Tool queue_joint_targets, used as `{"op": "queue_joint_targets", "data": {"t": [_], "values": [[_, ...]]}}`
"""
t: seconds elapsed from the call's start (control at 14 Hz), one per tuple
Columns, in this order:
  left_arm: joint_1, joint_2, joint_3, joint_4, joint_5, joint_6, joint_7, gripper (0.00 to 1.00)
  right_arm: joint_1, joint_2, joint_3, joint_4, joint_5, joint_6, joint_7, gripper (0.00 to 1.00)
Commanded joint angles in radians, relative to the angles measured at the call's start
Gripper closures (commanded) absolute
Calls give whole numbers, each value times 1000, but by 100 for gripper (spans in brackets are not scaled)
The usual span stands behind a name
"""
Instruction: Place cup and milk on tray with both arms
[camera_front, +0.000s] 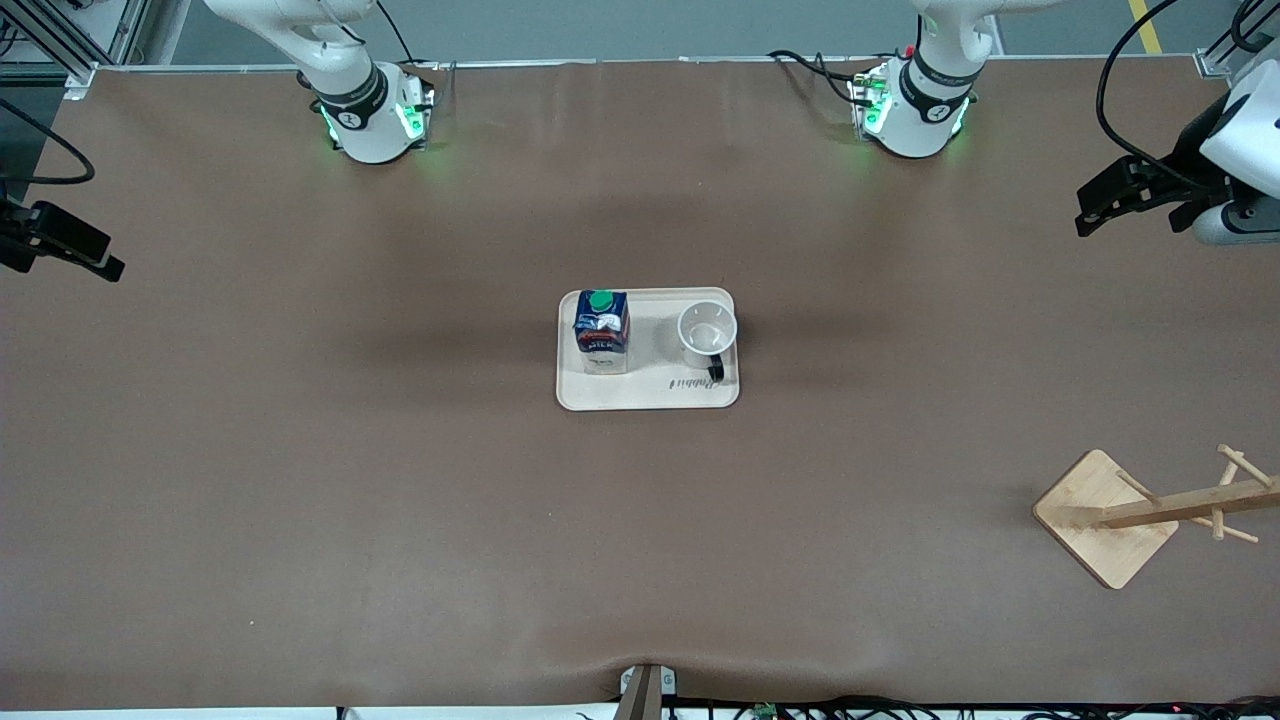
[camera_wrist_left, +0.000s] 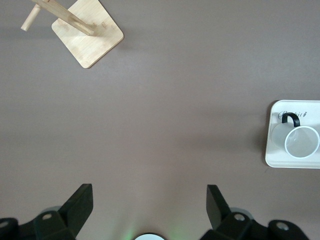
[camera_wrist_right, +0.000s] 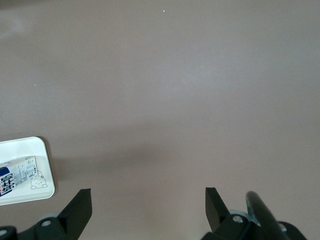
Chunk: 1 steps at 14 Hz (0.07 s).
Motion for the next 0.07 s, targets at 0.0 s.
{"op": "queue_joint_targets", "data": {"t": [0.0], "values": [[-1, 11, -5, 26, 4, -19, -2, 0, -2, -26, 18, -25, -16, -4, -2, 0]]}}
